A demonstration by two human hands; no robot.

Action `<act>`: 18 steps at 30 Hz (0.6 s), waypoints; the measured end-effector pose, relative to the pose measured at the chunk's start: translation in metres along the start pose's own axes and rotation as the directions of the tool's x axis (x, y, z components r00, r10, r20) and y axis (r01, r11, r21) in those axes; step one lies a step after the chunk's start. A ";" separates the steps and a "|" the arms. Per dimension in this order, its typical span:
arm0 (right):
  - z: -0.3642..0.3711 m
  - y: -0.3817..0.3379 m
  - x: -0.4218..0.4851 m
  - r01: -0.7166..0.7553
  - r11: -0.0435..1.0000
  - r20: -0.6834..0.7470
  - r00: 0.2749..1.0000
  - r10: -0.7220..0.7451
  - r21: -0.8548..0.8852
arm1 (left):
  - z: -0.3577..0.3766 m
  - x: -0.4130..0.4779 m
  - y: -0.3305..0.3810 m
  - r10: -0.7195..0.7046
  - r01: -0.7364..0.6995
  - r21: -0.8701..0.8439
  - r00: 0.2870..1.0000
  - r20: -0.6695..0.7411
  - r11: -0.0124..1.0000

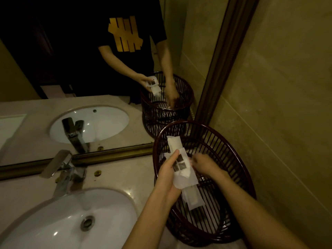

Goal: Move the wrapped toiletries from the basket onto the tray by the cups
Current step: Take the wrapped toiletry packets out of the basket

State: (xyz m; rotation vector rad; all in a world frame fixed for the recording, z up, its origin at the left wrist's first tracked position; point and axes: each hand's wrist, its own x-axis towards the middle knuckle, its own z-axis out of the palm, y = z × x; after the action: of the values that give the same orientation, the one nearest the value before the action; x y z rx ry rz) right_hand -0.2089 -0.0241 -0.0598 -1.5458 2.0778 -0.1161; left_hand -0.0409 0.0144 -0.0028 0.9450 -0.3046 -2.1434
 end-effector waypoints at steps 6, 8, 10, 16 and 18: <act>-0.074 -0.017 -0.063 0.274 0.672 -0.261 0.957 -0.124 0.688 | -0.003 0.002 -0.001 -0.025 0.037 -0.130 0.996 0.089 0.991; -0.079 -0.028 -0.086 0.288 0.642 -0.190 0.957 -0.220 0.711 | -0.002 0.002 -0.001 -0.004 0.016 -0.135 0.996 0.086 0.991; -0.074 -0.036 -0.101 0.292 0.681 -0.094 0.945 -0.313 0.672 | -0.001 0.004 -0.001 0.017 -0.002 -0.150 0.995 0.095 0.989; -0.043 -0.045 -0.105 0.363 0.932 -0.324 0.884 -0.338 0.019 | -0.003 0.002 0.000 -0.050 0.076 -0.154 0.985 0.165 0.985; -0.038 -0.042 -0.100 0.374 0.927 -0.363 0.863 -0.352 -0.011 | -0.005 0.004 -0.004 -0.039 0.057 -0.116 0.987 0.158 0.992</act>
State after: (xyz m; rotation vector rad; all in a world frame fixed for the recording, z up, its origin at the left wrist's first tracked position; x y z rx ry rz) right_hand -0.1714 0.0435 0.0253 -1.9838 1.9881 -0.6408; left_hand -0.0411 0.0142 -0.0104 0.7257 -0.2280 -2.2573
